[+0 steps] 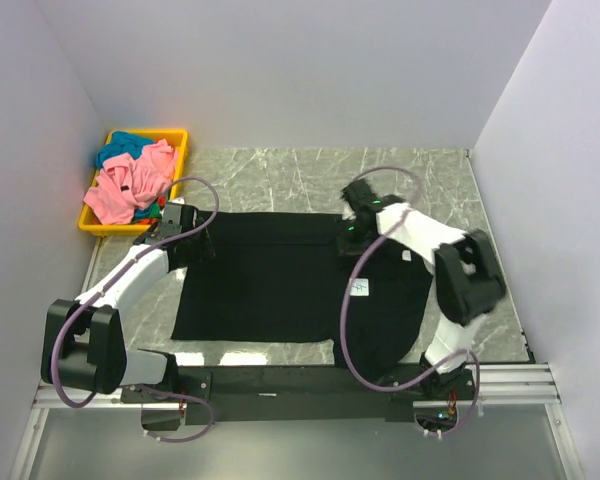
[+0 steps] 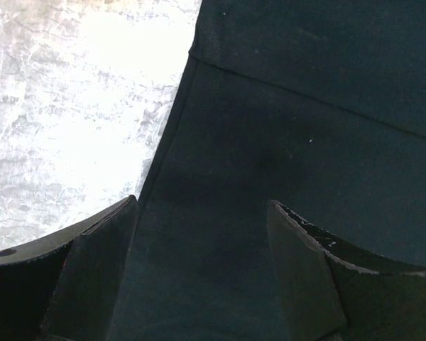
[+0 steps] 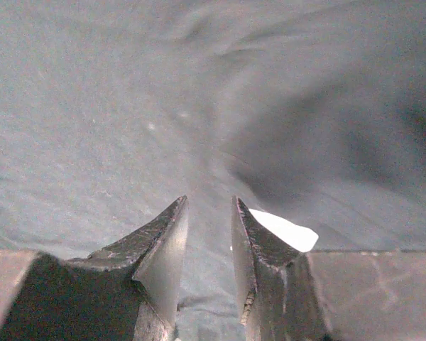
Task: Fold and stack the t-shirts
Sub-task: Fold the tshirt
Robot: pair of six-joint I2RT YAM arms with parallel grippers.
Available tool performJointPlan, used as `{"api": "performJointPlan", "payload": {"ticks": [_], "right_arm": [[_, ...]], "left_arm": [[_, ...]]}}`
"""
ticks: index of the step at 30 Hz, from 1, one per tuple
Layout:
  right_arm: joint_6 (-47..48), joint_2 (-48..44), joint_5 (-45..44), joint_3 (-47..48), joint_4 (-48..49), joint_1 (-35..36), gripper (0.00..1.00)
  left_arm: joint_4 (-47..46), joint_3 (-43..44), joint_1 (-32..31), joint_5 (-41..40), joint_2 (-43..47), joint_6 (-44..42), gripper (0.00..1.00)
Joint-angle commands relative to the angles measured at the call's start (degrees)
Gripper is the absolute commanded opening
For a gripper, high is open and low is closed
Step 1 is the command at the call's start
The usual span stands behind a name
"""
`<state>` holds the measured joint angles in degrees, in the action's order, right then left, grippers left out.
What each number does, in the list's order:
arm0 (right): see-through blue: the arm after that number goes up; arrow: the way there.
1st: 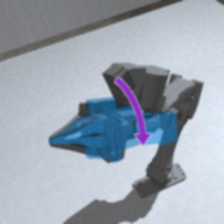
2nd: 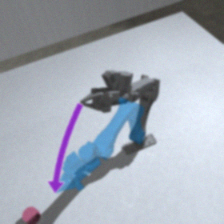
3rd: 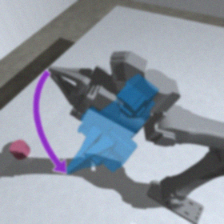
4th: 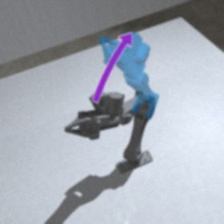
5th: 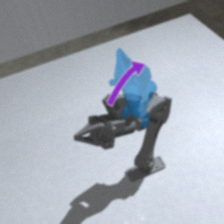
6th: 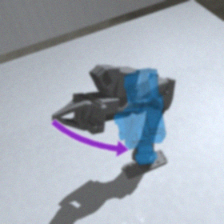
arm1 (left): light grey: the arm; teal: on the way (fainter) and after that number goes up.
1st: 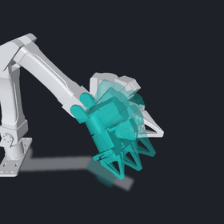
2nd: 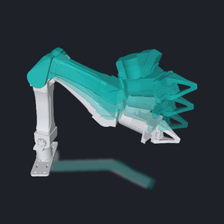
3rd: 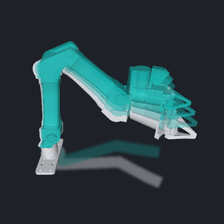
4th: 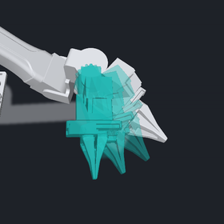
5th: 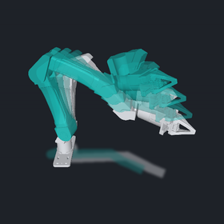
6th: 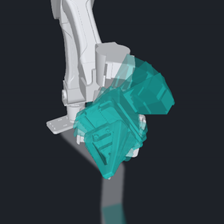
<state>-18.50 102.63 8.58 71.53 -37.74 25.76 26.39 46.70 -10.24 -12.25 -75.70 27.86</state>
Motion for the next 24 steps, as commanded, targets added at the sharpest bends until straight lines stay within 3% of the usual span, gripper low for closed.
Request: {"api": "performJointPlan", "payload": {"ticks": [1, 5, 12, 24], "right_arm": [[-5.40, -10.24, -2.24, -5.93, 5.30, -5.88, 0.38], [-8.91, -19.82, -7.77, -13.77, 7.41, -13.52, 0.38], [-15.51, -25.20, -5.69, -25.37, 11.54, -23.98, 0.37], [-18.24, -21.42, 0.39, -31.09, 19.10, -27.34, 0.36]], "left_arm": [[-0.64, 1.82, -0.22, 1.00, 0.20, -0.87, 0.79], [-0.82, 1.73, -0.22, 1.35, 0.64, -0.87, 0.80], [-0.82, 1.64, -0.22, 1.62, 1.26, -0.87, 0.80], [-0.90, 1.47, -0.22, 1.53, 1.61, -0.87, 0.80]]}}
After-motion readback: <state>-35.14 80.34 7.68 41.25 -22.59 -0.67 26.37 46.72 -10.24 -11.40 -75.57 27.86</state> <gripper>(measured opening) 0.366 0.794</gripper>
